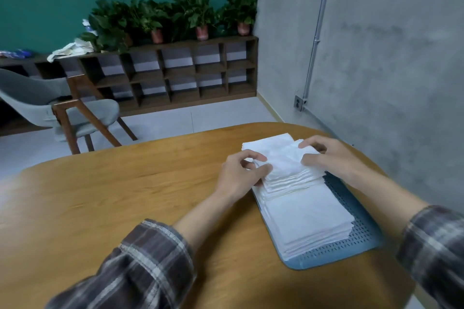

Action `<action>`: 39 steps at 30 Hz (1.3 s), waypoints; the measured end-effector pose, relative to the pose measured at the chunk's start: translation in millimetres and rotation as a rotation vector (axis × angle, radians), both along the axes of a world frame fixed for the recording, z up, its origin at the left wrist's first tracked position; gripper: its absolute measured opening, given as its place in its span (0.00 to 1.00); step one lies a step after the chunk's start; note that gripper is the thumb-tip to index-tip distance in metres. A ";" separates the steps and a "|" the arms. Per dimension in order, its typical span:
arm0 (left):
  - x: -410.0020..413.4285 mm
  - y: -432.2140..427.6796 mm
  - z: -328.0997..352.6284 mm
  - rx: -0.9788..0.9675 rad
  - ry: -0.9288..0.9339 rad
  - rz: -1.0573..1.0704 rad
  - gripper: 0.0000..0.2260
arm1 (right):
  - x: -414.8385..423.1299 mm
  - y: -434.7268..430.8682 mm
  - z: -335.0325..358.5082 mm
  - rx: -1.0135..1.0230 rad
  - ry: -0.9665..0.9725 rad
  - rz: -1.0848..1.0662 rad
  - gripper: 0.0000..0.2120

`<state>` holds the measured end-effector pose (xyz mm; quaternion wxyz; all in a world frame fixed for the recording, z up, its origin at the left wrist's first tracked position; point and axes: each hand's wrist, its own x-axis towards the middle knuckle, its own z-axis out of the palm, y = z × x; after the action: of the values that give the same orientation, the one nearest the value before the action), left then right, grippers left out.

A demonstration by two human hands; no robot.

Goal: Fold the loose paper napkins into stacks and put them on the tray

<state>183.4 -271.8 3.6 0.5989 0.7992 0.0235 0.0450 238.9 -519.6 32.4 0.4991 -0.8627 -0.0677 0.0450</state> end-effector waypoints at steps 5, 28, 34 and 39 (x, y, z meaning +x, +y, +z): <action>-6.2 -0.8 -4.5 0.045 -0.018 -0.004 0.08 | -5.5 -2.8 -12.6 -0.029 -0.020 0.011 0.14; -10.1 -35.1 15.1 0.998 -0.027 -0.232 0.39 | -6.7 9.9 -8.1 -0.677 -0.260 0.377 0.30; -7.7 -33.6 -17.9 0.882 0.023 -0.268 0.39 | -7.5 12.3 -40.5 -0.656 -0.180 0.404 0.28; -7.7 -35.4 -25.6 0.889 0.020 -0.266 0.39 | -5.3 13.3 -53.5 -0.642 -0.193 0.393 0.28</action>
<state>175.6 -307.3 -22.1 0.1986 0.9749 -0.0949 -0.0341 233.6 -506.4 -21.2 0.1769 -0.9459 -0.2606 0.0774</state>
